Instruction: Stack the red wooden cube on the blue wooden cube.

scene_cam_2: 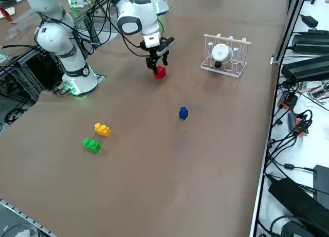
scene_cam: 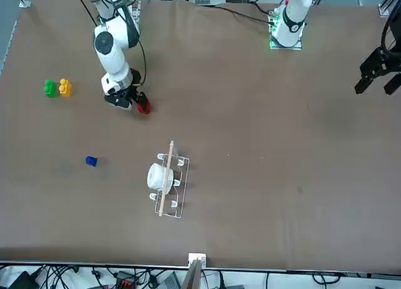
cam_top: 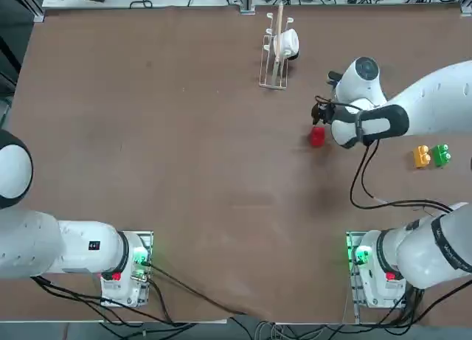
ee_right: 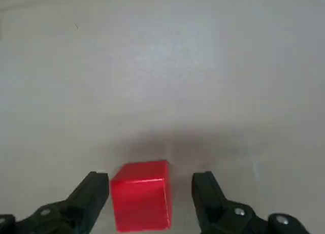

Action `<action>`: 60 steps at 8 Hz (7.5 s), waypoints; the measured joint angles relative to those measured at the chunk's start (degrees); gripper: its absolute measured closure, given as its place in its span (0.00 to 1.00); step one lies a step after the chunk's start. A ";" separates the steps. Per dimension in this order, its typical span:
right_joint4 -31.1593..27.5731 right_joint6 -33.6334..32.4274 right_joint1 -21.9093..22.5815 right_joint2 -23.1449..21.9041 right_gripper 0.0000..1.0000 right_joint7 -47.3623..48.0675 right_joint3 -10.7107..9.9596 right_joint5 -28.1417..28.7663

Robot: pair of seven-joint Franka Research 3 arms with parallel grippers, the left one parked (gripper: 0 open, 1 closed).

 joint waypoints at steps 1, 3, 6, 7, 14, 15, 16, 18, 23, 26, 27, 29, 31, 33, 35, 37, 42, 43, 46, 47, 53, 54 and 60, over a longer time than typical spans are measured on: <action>-0.06 0.04 0.19 0.02 0.00 0.01 0.00 0.00; -0.07 0.06 1.49 0.05 0.00 0.01 -0.01 0.00; -0.14 0.06 2.48 0.65 0.00 0.01 -0.01 0.00; -0.15 0.06 2.54 1.17 0.00 0.01 -0.02 0.00; -0.15 2.62 2.70 4.74 0.00 0.01 -0.02 -0.14; -0.14 3.35 2.70 5.17 0.04 -0.10 -0.02 -0.16; -0.12 3.89 2.71 5.57 0.06 -0.27 -0.03 -0.18; 0.08 4.52 2.70 5.75 0.30 -1.53 -0.18 -0.26; 7.42 -6.56 -0.54 1.20 0.30 -14.44 -2.23 -0.37; 19.57 -18.95 -11.79 -0.60 0.30 -33.50 -2.84 -0.40; 22.56 -21.54 -15.22 0.21 0.30 -39.06 -2.95 -0.41; 28.72 -25.51 -20.58 3.72 0.30 -46.47 -3.02 -0.40; 33.83 -26.89 -23.60 8.04 0.30 -49.24 -2.99 -0.35; 37.55 -26.99 -25.32 12.33 0.30 -49.76 -2.97 3.99; 41.14 -27.88 -26.26 15.50 0.30 -50.00 -2.96 6.75; 42.90 -28.20 -26.42 17.17 0.30 -48.66 -2.95 7.41; 44.56 -26.29 -27.90 22.53 0.30 -41.34 -2.87 7.45; 44.59 -26.29 -28.00 22.76 0.30 -40.93 -2.86 7.46; 44.65 -26.29 -27.99 22.76 0.30 -40.53 -2.59 7.50; 44.65 -26.31 -27.96 22.77 0.30 -40.52 -2.38 7.50; 44.35 -26.14 -27.88 23.75 0.30 -40.49 -1.97 7.51; 44.14 -25.88 -27.87 23.77 0.30 -40.49 -1.96 7.51; 44.06 -25.56 -27.83 23.86 0.30 -40.49 -1.95 7.51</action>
